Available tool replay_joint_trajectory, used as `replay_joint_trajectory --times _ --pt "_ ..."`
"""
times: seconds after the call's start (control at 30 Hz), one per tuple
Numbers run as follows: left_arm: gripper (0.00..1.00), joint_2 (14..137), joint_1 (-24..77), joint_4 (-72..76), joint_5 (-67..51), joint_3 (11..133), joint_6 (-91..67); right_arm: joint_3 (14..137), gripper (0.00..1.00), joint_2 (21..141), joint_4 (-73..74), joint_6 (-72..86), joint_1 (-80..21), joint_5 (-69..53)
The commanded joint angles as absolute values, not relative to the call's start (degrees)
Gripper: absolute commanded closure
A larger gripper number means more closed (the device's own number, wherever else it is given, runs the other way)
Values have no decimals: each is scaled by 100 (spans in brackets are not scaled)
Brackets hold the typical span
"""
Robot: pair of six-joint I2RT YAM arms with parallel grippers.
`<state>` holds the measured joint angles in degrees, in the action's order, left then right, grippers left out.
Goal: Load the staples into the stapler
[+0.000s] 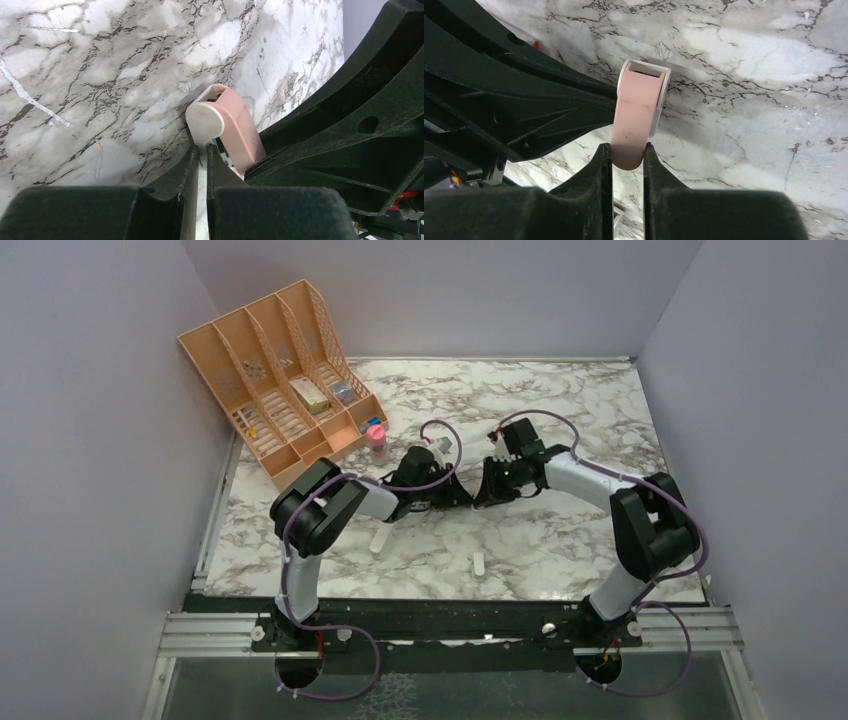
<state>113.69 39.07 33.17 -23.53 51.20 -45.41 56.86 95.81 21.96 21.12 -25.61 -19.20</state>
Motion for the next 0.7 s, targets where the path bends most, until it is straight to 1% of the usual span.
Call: replay_joint_trajectory --times 0.0,0.07,0.23,0.67 --pt "94 11567 3920 3068 -2197 4888 -4401 6158 87 9571 2730 2052 -2584 -1765" --pt "94 11590 3924 3067 -2152 4810 -4387 6409 90 9550 2995 2026 -2584 -1729" --pt "94 11680 3920 2985 -2053 4696 -4345 6988 92 9668 3527 1975 -2584 -1856" --pt "94 11698 3902 2634 -1695 4721 -4129 7397 92 9927 3918 2012 -2506 -2345"
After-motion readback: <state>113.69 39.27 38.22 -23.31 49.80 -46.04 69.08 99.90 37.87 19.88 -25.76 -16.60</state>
